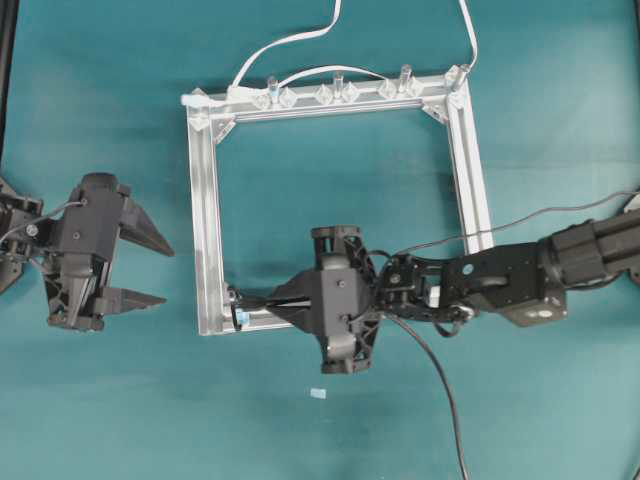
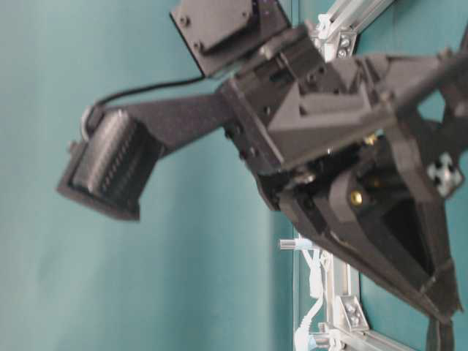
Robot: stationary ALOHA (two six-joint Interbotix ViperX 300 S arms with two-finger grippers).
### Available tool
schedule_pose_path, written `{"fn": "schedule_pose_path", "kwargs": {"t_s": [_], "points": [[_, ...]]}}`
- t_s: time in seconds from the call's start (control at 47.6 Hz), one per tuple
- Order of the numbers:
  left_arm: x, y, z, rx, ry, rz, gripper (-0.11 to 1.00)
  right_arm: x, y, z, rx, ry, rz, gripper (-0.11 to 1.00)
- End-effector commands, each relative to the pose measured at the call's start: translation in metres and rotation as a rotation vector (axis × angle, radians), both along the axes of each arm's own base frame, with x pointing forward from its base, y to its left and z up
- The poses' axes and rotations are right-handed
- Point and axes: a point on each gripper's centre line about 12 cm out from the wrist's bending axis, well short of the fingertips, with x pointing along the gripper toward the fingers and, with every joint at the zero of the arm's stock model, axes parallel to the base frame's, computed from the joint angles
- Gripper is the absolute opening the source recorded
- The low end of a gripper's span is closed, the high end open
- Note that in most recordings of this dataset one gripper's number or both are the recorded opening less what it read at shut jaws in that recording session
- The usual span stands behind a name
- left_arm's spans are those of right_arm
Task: Insert the wire through the string loop located on the left side.
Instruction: 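Push the USB plug through the black zip-tie loop with the right gripper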
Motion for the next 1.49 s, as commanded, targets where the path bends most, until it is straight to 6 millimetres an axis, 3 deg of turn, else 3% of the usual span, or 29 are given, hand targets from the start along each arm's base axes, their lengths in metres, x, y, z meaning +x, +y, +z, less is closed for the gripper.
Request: {"fn": "schedule_pose_path", "kwargs": {"t_s": [0.0, 0.652, 1.472], "points": [[0.000, -0.002, 0.003, -0.006, -0.013, -0.004, 0.80, 0.011, 0.001, 0.016, 0.008, -0.042, 0.001, 0.11], [-0.018, 0.001, 0.011, -0.015, -0.074, -0.007, 0.80, 0.041, -0.005, 0.017, 0.019, -0.063, -0.016, 0.11], [-0.014, -0.002, 0.013, -0.028, -0.071, -0.005, 0.80, 0.044, -0.005, 0.015, 0.018, -0.052, -0.007, 0.11]]}}
